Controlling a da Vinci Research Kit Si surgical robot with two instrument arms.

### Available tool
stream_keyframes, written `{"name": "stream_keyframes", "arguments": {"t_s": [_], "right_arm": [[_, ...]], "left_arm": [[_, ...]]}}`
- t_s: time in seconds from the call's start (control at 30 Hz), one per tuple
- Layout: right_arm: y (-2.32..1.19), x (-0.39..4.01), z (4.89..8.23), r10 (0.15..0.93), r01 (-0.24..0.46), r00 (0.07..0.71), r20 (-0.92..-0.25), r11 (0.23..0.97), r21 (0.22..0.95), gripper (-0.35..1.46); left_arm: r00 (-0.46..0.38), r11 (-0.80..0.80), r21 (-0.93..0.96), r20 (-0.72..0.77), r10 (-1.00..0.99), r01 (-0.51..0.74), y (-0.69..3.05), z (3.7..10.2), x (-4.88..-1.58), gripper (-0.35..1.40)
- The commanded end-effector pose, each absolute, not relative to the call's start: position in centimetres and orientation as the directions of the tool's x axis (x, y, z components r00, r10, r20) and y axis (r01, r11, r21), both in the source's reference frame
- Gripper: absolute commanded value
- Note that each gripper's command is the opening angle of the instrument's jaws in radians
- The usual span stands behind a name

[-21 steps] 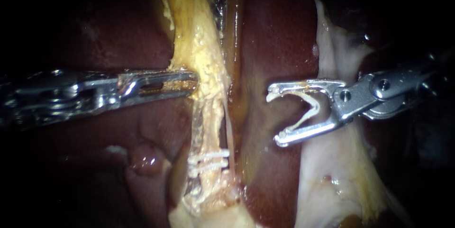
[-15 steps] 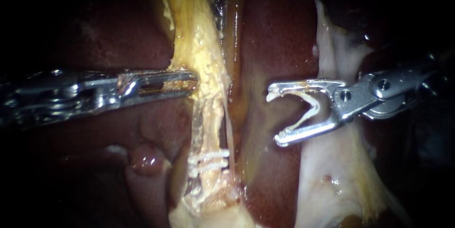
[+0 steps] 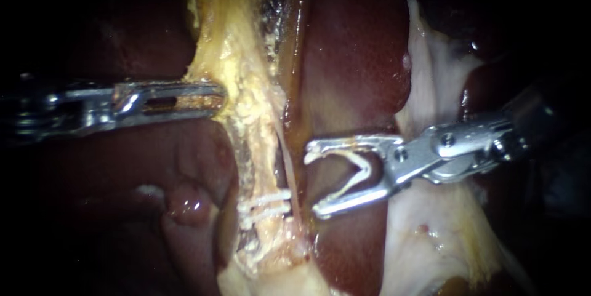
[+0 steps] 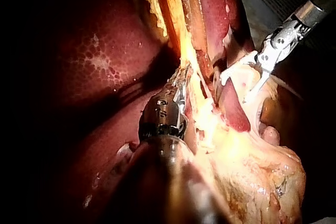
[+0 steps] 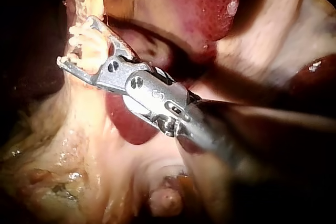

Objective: Clipping third clip left tube

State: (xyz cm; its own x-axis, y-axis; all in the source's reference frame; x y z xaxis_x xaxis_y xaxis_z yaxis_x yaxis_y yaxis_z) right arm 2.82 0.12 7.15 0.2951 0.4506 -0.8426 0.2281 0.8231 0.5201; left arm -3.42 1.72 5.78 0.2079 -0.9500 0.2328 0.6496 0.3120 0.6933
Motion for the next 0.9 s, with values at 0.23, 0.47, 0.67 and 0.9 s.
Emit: {"name": "stream_keyframes", "arguments": {"t_s": [0.23,0.47,0.67,0.9], "right_arm": [[0.04,3.01,7.48,0.471,0.218,0.327,-0.82,0.806,0.55,0.57],[0.05,3.02,7.72,0.516,0.19,0.358,-0.778,0.775,0.602,0.57],[0.06,3.08,7.81,0.558,0.164,0.377,-0.74,0.746,0.646,0.57],[0.09,3.25,7.89,0.612,0.134,0.383,-0.692,0.704,0.697,0.57]], "left_arm": [[0.2,0.308,0.691,0.234,-0.951,0.654,1.66,5.66,-3.44,-0.35],[0.195,0.305,0.694,0.235,-0.952,0.652,1.64,5.56,-3.42,-0.35],[0.192,0.303,0.695,0.235,-0.953,0.652,1.62,5.5,-3.42,-0.35],[0.185,0.296,0.694,0.232,-0.955,0.657,1.59,5.45,-3.44,-0.35]]}}
